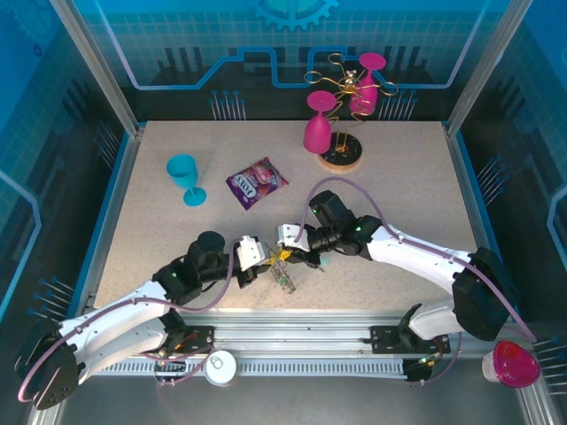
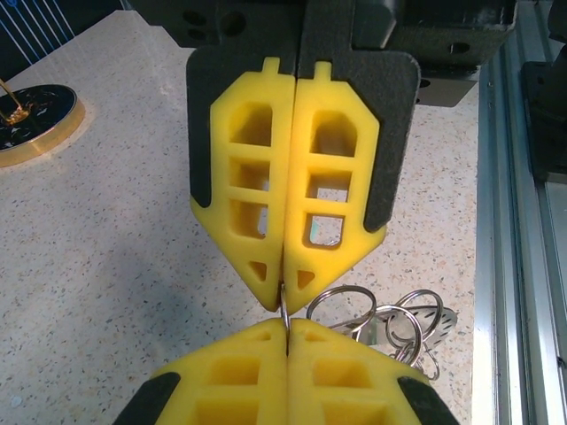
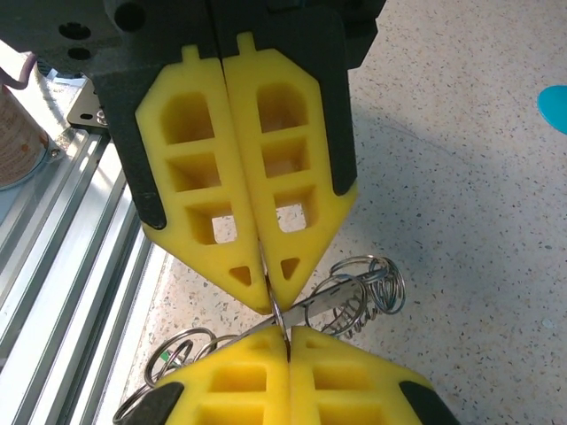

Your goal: Put the keys on the keyring

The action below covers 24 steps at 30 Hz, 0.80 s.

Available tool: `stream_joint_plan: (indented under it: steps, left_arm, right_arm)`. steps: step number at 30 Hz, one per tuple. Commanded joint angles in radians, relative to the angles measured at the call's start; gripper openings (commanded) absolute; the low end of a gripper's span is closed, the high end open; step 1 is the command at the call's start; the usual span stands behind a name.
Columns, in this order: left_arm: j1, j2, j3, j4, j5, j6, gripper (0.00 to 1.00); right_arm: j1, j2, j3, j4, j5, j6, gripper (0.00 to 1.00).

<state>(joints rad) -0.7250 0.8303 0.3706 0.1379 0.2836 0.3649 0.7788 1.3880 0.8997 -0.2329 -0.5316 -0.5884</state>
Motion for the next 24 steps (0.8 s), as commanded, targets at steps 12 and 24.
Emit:
stream_joint_plan:
  steps: [12, 24]
  left_arm:
    - [0.005, -0.067, -0.154, 0.215, -0.049, -0.169, 0.24]
    - [0.004, 0.006, -0.157, 0.327, -0.03, -0.161, 0.2]
  right_arm:
    - [-0.009, 0.024, 0.007, 0.041, -0.087, 0.017, 0.0]
    - [-0.009, 0.035, 0.015, 0.04, -0.102, 0.02, 0.0]
